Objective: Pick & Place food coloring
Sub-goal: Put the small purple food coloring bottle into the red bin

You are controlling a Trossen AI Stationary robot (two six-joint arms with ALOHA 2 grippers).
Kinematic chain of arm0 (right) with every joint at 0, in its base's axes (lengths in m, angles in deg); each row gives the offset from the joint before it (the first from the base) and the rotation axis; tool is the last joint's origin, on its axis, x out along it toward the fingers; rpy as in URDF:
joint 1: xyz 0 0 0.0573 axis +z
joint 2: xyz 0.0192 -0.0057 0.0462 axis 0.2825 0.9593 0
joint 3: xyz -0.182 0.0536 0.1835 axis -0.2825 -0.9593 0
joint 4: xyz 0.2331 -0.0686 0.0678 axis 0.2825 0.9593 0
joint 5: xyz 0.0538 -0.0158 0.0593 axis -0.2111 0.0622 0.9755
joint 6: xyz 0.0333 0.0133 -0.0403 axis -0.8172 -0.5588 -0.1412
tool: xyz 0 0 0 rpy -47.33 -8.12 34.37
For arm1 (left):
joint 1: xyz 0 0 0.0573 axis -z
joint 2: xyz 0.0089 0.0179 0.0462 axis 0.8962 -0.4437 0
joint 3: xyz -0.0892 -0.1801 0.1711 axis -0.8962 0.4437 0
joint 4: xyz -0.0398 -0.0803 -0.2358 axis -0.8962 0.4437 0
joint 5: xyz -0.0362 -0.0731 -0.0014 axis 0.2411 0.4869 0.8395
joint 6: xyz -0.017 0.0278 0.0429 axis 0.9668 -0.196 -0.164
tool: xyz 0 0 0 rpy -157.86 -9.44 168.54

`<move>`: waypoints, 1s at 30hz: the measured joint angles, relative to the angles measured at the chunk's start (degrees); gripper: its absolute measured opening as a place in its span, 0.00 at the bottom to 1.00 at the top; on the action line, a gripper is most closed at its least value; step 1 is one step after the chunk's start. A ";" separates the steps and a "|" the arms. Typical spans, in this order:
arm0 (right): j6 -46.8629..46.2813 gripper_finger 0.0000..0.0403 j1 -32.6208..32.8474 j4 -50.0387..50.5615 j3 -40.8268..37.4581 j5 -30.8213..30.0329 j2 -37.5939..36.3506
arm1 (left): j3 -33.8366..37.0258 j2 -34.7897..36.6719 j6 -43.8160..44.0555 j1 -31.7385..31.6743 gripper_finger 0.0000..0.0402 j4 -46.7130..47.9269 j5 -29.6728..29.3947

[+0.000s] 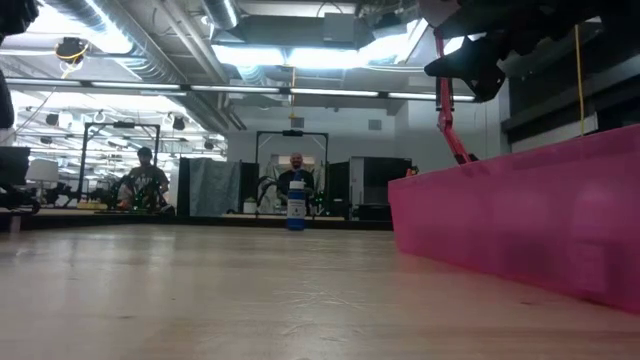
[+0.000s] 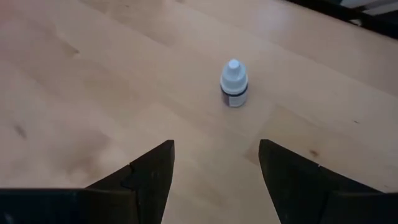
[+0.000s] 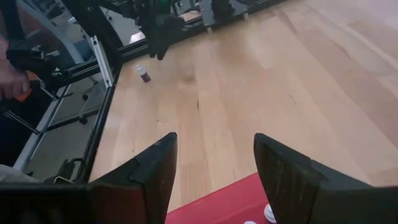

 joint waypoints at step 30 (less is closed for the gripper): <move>-4.50 0.53 0.00 5.84 -0.01 -4.32 0.00 | 12.68 -0.28 -11.97 -14.06 0.53 -24.04 14.82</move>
